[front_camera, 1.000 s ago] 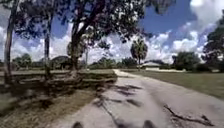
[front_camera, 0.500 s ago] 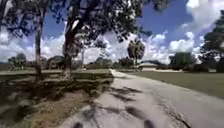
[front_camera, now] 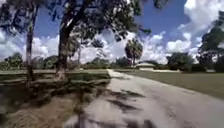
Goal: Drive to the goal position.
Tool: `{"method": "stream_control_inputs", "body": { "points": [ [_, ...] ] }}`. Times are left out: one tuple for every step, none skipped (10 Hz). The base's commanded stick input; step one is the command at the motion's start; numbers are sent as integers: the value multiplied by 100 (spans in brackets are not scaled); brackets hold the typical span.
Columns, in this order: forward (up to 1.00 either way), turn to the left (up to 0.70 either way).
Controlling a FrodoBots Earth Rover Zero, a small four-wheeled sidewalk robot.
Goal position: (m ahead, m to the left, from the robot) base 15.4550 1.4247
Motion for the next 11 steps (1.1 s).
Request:
{"method": "stream_control_inputs", "body": {
  "points": [
    [70,0],
    [70,0],
    [70,0],
    [70,0],
    [70,0],
    [70,0],
    [70,0],
    [70,0],
    [70,0],
    [70,0],
    [70,0]
  ]
}}
